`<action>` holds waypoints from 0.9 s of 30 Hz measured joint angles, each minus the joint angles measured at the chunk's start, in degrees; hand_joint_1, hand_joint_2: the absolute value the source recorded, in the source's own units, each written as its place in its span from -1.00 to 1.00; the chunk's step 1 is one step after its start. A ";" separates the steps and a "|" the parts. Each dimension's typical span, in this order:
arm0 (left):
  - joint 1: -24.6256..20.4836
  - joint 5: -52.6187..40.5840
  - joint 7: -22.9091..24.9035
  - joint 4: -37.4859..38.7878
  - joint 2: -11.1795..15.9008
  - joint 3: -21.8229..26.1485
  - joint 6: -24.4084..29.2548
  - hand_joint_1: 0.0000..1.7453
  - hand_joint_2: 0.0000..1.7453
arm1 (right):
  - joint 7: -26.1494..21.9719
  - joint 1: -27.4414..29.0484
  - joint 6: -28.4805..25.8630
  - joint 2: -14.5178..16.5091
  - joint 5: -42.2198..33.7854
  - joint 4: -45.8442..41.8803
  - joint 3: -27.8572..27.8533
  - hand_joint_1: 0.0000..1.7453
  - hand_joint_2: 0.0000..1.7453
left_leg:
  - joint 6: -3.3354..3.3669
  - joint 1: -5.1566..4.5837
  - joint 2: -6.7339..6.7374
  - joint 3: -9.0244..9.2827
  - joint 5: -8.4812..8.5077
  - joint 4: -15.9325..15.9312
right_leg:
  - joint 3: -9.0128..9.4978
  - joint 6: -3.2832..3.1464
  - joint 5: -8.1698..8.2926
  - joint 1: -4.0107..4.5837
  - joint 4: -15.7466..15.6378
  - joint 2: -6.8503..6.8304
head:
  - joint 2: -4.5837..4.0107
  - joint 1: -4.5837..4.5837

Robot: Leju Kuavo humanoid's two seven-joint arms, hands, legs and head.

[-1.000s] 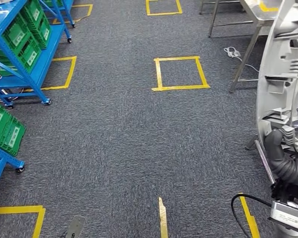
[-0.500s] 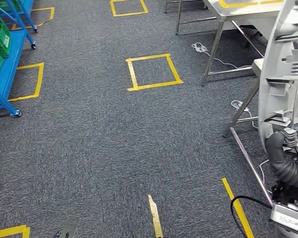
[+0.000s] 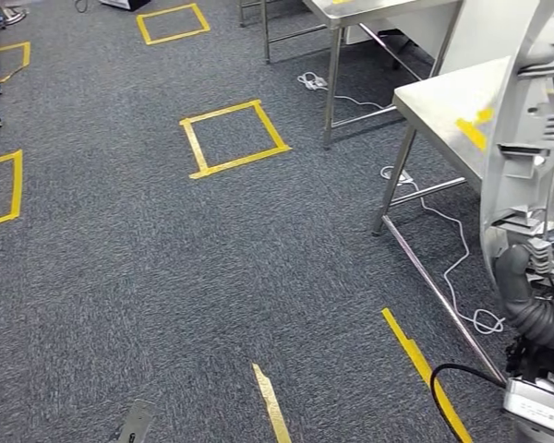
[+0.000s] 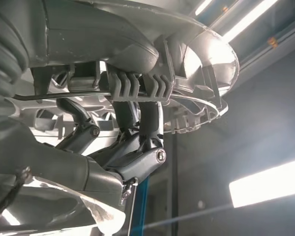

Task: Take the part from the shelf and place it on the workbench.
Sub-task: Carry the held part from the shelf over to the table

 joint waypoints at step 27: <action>0.39 0.38 -0.47 0.02 0.27 0.04 -1.23 -1.00 1.00 | 0.02 2.02 0.20 -0.33 -1.86 -0.15 -0.55 1.00 1.00 | -0.10 0.20 3.38 6.02 5.37 -12.52 | -0.12 1.01 -0.24 -0.40 0.25 -2.26 | -0.01 0.35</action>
